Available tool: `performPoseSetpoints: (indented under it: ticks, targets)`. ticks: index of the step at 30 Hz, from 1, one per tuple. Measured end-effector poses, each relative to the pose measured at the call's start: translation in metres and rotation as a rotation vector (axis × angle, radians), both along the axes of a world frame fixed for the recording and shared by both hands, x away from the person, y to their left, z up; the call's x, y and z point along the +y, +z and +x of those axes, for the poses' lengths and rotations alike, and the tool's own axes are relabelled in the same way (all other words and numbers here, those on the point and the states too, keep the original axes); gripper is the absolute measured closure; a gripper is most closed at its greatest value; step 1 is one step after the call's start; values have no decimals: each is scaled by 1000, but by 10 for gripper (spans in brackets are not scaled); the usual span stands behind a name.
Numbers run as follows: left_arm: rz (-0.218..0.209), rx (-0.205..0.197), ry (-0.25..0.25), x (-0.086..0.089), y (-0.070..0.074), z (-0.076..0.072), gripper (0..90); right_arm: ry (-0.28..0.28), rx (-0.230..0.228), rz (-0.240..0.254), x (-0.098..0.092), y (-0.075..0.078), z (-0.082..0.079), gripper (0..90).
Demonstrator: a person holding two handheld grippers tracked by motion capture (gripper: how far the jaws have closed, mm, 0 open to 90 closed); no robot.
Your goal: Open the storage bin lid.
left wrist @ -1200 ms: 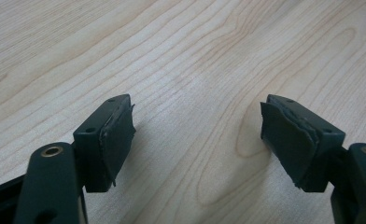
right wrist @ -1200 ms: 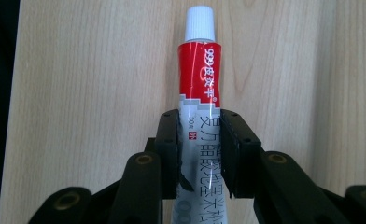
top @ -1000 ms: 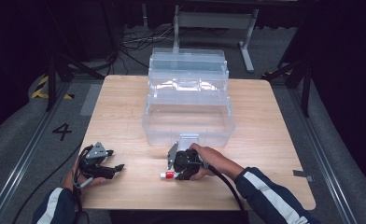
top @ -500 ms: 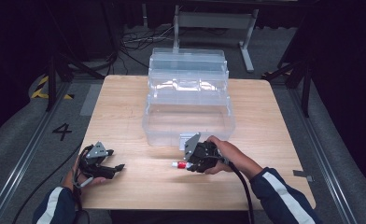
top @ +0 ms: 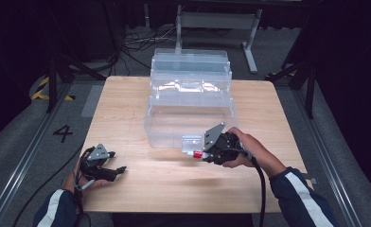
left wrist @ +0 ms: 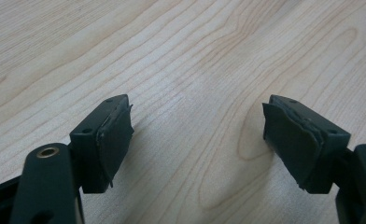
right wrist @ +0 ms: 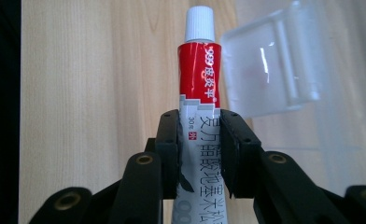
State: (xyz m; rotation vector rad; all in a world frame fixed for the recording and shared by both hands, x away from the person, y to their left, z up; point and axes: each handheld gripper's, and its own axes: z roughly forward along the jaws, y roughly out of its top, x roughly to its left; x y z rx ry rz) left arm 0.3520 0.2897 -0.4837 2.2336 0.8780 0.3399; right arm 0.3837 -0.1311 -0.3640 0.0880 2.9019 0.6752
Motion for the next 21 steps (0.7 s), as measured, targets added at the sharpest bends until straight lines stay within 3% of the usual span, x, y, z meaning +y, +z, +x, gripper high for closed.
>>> performPoseSetpoints:
  ticks: [14, 21]
  targets:
    - [0, 0, 0, 0, 0, 0, 239, -37, -84, 6, -15, 51, 12, 710]
    - [-1, 0, -1, 0, 0, 0, 239, -47, -83, 1, -15, 59, 20, 711]
